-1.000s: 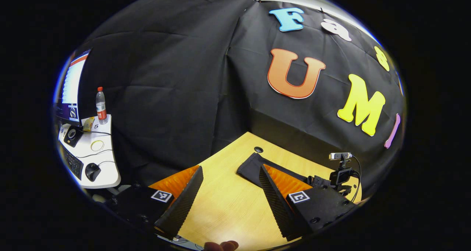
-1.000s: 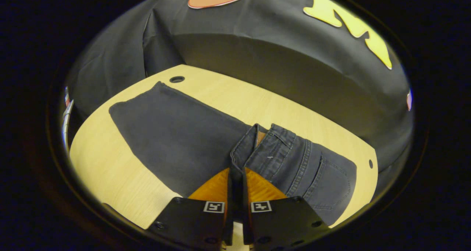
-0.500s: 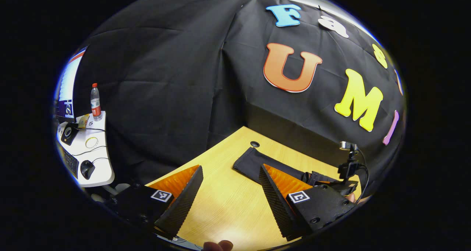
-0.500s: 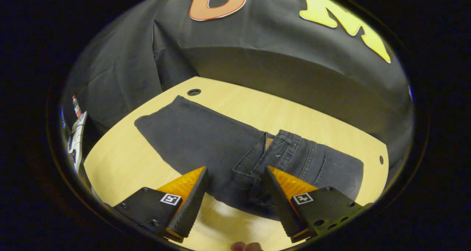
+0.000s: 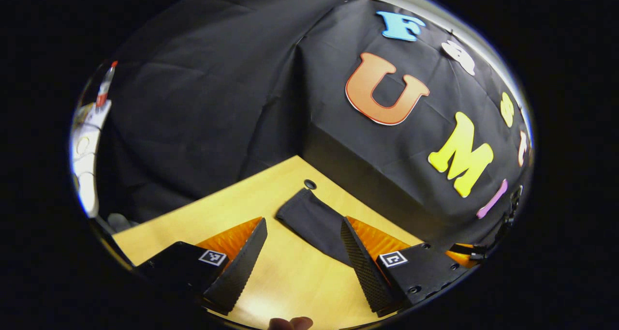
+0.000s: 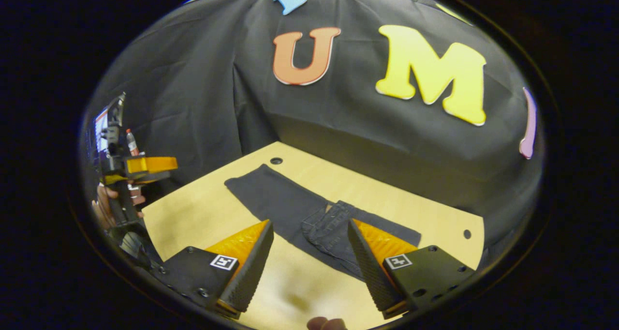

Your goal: Grasp the waist and the cuffs of the jeans and fold them to make the two legs overlap; first hold the waist and fold one-third of the jeans toward the cuffs, then hold the cuffs and fold the remaining one-third in the same direction to finish folding.

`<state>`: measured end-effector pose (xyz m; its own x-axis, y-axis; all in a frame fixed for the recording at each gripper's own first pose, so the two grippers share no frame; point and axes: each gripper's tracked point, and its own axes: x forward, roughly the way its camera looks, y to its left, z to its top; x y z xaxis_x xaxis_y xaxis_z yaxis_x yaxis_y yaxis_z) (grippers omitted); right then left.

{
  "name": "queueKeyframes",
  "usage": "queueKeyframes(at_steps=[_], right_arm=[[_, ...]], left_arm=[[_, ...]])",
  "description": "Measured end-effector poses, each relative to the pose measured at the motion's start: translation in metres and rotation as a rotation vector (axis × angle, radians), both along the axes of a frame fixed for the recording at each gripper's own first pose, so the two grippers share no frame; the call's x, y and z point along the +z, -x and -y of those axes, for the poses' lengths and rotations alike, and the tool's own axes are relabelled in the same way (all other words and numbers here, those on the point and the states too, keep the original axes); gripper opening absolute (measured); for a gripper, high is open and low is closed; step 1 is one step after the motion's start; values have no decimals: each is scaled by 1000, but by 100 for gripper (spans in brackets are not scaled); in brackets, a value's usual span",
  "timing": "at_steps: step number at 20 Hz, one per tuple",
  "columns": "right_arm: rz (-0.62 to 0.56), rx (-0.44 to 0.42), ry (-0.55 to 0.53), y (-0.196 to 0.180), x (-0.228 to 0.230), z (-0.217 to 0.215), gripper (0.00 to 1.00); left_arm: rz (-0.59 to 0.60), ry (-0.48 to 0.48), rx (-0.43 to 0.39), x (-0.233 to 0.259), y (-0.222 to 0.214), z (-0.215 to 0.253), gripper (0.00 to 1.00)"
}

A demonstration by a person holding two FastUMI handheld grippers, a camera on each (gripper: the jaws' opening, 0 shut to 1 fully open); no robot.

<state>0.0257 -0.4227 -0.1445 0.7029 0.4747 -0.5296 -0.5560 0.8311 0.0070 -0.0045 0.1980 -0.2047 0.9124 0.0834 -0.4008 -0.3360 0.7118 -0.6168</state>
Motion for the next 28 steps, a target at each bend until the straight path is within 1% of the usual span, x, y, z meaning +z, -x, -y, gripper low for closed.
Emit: queueKeyframes(at_steps=[1,2,3,4,6,8,9,10,12,13,15,17,18,19,20,21,22,23,24,26,27,28], right_arm=[[-5,-27,-9,4,7,14,95],[-13,-61,-21,8,12,30,92],[-18,-100,-31,8,18,47,92],[-19,-133,-32,9,21,62,93],[-15,-185,-20,9,25,88,98],[-37,-231,-14,13,19,107,97],[-45,-252,-7,13,16,118,95],[-52,-275,2,12,13,128,95],[-66,-307,18,14,7,146,93],[-69,-324,16,15,6,152,95],[-88,-356,11,13,3,163,95],[-99,-383,5,11,1,170,94],[-99,-394,7,11,2,172,93],[-101,-402,7,11,1,171,95],[-108,-409,3,12,0,171,95],[-115,-417,-3,12,-1,172,95],[-120,-426,-8,13,-1,172,93],[-122,-431,-11,12,-2,172,93],[-119,-434,-5,12,-2,174,95],[-120,-438,7,12,-5,174,95],[-128,-444,10,13,-7,174,93],[-134,-452,10,14,-8,174,95]], left_arm=[[-4,55,-2,-9,-6,2,98],[-10,123,3,-19,-11,5,99],[-15,193,11,-28,-15,7,99],[-24,261,25,-39,-16,5,99],[-54,380,41,-63,-23,7,98],[-108,474,42,-90,-33,8,99],[-122,520,41,-97,-38,9,98],[-126,566,41,-101,-46,12,98],[-117,649,66,-110,-61,5,98],[-109,679,88,-112,-69,1,98],[-94,715,126,-120,-85,-8,98],[-81,726,147,-121,-96,-19,98],[-85,721,146,-126,-101,-24,98],[-92,714,142,-126,-106,-24,98],[-98,716,137,-127,-111,-21,98],[-92,714,142,-127,-117,-25,98],[-85,713,134,-126,-125,-24,98],[-80,706,132,-127,-130,-24,98],[-74,693,127,-129,-135,-25,98],[-55,677,114,-130,-145,-23,98],[-41,672,111,-129,-150,-23,98],[-36,666,112,-132,-155,-22,98]])
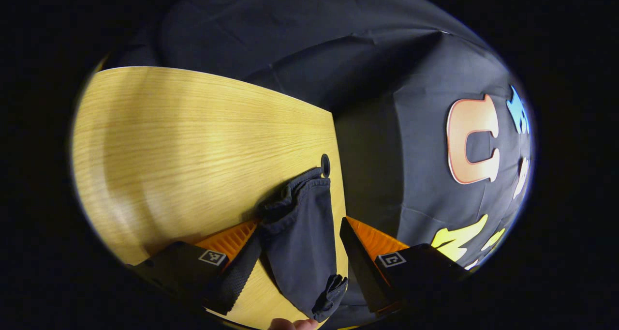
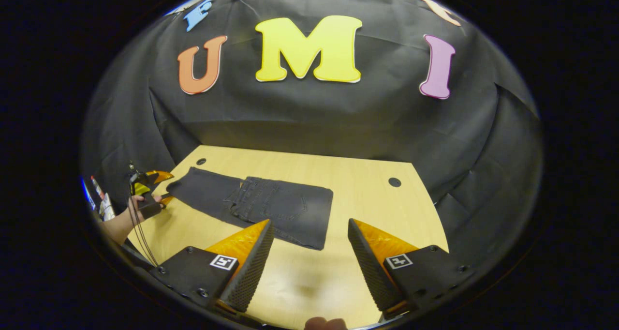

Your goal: Grasp the waist and the cuffs of the jeans and fold them to make the two legs overlap; first hold the waist and fold one-third of the jeans toward the cuffs, then hold the cuffs and fold the remaining one-third in the same direction to finish folding.

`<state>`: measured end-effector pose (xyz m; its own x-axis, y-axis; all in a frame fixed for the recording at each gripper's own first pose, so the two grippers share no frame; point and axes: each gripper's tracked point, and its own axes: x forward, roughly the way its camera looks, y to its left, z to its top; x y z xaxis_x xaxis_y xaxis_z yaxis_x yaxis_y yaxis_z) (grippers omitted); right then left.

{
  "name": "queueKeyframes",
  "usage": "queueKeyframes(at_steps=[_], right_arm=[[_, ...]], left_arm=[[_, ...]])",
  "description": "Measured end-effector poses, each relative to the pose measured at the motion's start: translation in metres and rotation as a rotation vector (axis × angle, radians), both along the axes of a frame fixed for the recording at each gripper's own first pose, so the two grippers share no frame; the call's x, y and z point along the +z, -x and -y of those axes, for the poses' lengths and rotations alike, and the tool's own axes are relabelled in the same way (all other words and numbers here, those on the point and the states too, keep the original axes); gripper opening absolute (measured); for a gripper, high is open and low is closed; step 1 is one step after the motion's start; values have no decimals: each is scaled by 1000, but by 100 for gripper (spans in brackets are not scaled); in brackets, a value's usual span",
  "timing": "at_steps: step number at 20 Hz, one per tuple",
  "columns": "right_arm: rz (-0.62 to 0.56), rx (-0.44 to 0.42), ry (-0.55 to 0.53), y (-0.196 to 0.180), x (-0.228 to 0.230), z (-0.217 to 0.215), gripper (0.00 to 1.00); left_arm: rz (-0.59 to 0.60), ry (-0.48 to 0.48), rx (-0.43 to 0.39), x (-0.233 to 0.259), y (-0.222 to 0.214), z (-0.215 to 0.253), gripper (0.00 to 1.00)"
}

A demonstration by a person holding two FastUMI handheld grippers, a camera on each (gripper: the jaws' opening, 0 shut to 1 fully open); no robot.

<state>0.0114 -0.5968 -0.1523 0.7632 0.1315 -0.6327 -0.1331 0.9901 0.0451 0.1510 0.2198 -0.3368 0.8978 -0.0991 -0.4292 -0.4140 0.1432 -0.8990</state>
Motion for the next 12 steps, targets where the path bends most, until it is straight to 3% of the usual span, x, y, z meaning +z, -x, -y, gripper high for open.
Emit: queueKeyframes(at_steps=[1,2,5,6,7,10,11,12], right_arm=[[-7,-13,0,0,-1,1,93],[-18,-24,0,3,-2,2,93],[-23,-46,-16,5,-2,1,95],[-20,-50,-18,6,-1,1,93],[-20,-50,-20,6,-2,1,95],[-13,-44,-15,10,0,3,95],[-12,-46,-18,10,0,3,93],[-13,-47,-22,11,0,3,95]], left_arm=[[18,-1,2,1,-5,1,87],[26,0,2,2,-9,1,94],[9,-16,10,-6,-16,2,86],[0,-18,4,-10,-15,3,94],[-10,-12,12,-14,-13,1,72],[-34,20,46,-21,-9,-2,48],[-47,27,50,-25,-6,-3,19],[-51,34,61,-26,-6,-2,27]])
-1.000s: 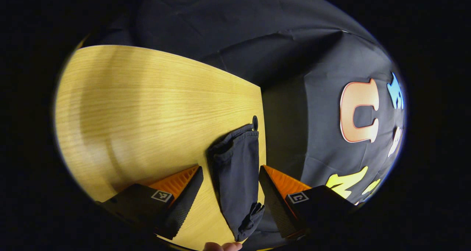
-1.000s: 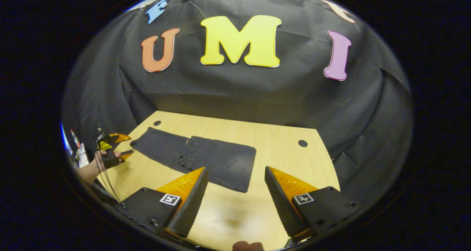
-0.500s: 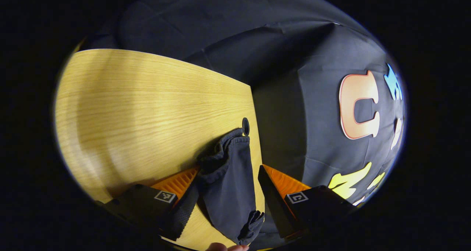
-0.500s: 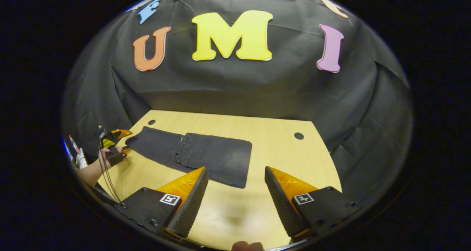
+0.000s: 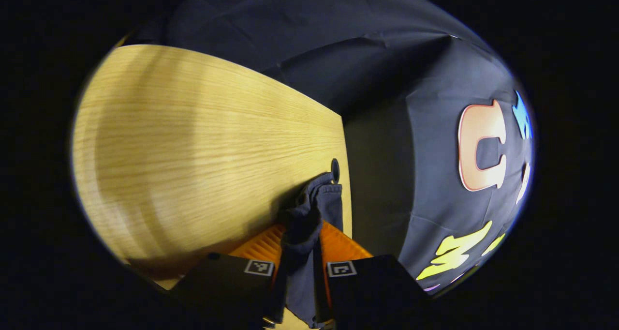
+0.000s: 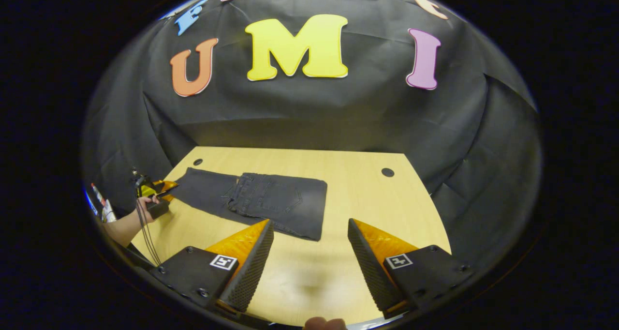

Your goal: Grasp the waist and the cuffs of the jeans and fold them to make the two legs overlap; first hold the waist and fold one-third of the jeans toward the cuffs, then hold the cuffs and fold the remaining one-third in the same direction to finish folding.

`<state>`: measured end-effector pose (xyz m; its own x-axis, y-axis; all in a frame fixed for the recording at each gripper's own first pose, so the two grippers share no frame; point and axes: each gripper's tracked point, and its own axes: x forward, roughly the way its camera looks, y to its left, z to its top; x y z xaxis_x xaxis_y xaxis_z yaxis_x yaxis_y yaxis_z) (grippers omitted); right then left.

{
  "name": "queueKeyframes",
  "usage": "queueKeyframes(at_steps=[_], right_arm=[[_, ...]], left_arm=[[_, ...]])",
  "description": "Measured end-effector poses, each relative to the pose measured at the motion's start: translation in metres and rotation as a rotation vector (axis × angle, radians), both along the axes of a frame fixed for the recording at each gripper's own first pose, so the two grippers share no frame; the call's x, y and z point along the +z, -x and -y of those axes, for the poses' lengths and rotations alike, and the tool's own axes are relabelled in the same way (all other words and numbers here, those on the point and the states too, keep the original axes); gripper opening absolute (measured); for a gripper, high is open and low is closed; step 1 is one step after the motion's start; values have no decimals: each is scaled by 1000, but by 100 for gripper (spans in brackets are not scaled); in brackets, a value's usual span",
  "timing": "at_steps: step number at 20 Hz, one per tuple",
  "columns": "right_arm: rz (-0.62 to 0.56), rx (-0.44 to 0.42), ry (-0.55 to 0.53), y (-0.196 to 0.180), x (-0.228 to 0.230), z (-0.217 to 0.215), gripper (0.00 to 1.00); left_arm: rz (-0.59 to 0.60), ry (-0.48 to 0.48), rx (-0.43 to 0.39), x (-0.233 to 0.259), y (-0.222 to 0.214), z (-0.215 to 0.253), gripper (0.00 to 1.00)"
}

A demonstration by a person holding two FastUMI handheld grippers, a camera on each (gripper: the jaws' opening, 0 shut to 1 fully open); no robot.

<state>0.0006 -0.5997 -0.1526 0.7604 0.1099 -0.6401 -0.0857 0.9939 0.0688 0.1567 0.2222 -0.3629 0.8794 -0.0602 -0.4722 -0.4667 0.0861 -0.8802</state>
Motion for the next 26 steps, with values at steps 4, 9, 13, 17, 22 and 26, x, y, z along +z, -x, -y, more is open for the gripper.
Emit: queueKeyframes(at_steps=[4,9,13,17,22,26], right_arm=[[16,-15,8,2,2,4,95],[48,-37,-14,2,9,7,93],[100,-68,-47,0,16,9,95],[126,-121,-72,5,18,14,95],[140,-227,-87,17,19,29,95],[126,-359,-80,33,16,52,92]], left_arm=[[2,-18,-1,9,-2,2,15],[54,-174,-78,63,-13,17,9],[135,-278,-143,130,-26,51,9],[207,-417,-232,191,-38,107,9],[310,-540,-413,238,-50,217,9],[340,-617,-554,236,-59,309,9]])
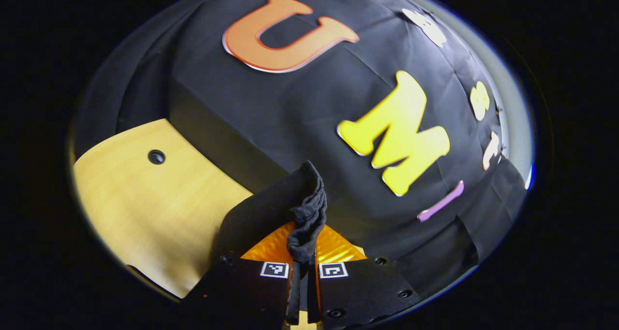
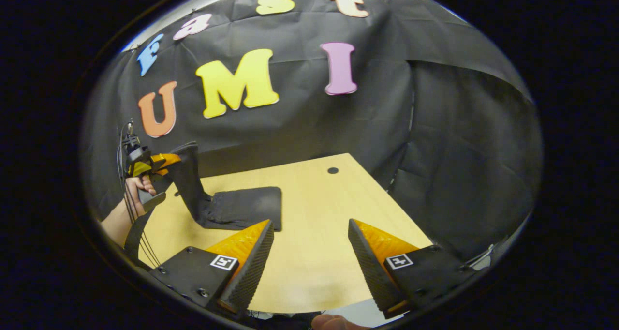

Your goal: Grasp the waist and the cuffs of the jeans and fold them to make the two legs overlap; first hold the waist and fold one-third of the jeans toward the cuffs, then hold the cuffs and fold the remaining one-third in the same direction to finish folding.

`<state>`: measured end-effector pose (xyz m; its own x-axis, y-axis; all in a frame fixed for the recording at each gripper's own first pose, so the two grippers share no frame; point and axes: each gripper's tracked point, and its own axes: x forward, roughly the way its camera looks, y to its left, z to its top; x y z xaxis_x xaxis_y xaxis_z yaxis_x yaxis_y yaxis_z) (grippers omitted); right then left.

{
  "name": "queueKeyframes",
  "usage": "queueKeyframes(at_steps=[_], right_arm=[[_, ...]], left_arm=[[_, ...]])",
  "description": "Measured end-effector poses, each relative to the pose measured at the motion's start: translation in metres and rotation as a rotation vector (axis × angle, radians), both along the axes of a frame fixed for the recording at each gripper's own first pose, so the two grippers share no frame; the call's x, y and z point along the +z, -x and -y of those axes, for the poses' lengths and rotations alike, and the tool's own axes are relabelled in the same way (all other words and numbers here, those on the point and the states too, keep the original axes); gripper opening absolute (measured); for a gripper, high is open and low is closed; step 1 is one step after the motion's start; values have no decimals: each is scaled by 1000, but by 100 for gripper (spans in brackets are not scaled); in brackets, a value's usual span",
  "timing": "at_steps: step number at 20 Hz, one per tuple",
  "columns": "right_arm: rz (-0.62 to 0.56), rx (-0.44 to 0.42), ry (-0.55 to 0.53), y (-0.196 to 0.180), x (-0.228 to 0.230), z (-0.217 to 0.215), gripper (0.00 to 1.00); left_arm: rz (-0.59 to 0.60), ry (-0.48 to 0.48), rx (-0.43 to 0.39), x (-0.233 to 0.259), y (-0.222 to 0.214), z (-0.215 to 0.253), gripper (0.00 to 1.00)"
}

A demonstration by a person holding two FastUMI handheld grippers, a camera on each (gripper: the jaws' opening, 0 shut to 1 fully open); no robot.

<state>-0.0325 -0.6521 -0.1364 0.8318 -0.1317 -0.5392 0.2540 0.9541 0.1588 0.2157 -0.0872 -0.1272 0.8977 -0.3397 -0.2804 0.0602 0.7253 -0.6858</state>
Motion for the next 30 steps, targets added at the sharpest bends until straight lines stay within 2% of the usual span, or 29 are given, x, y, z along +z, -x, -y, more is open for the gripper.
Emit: queueKeyframes(at_steps=[1,3,4,5,7,9,12,15,16,18,19,20,21,22,24,26,27,30], right_arm=[[-12,-35,-4,4,-2,4,95],[-33,-97,-15,10,-3,11,95],[-42,-123,-17,12,-4,13,92],[-51,-142,-16,14,-6,17,96],[-79,-160,-8,21,-11,22,93],[-104,-165,8,27,-13,27,95],[-136,-164,18,30,-17,29,93],[-158,-145,19,32,-19,27,95],[-164,-133,20,32,-19,27,93],[-175,-111,22,33,-21,26,99],[-175,-105,22,32,-20,26,93],[-176,-99,21,30,-20,25,96],[-176,-94,21,29,-20,24,95],[-175,-90,20,28,-20,24,93],[-170,-81,16,26,-19,23,96],[-154,-72,25,23,-16,23,93],[-143,-66,36,21,-16,24,93],[-110,-18,91,11,-11,21,96]], left_arm=[[-1,-30,-34,-4,4,21,9],[-2,-104,-109,-20,9,66,9],[-1,-149,-137,-35,9,86,9],[2,-199,-160,-51,10,105,9],[16,-296,-199,-79,17,137,8],[8,-384,-245,-108,23,159,9],[-19,-470,-279,-152,30,176,9],[-53,-500,-281,-191,29,192,10],[-74,-494,-276,-202,26,194,11],[-120,-470,-263,-215,31,196,15],[-131,-462,-254,-219,31,196,18],[-139,-459,-250,-221,31,196,5],[-141,-458,-251,-222,31,197,23],[-137,-449,-270,-221,31,203,27],[-117,-469,-291,-218,35,207,63],[-107,-514,-288,-214,35,204,100],[-102,-525,-282,-210,35,200,95],[-93,-534,-258,-187,41,181,96]])
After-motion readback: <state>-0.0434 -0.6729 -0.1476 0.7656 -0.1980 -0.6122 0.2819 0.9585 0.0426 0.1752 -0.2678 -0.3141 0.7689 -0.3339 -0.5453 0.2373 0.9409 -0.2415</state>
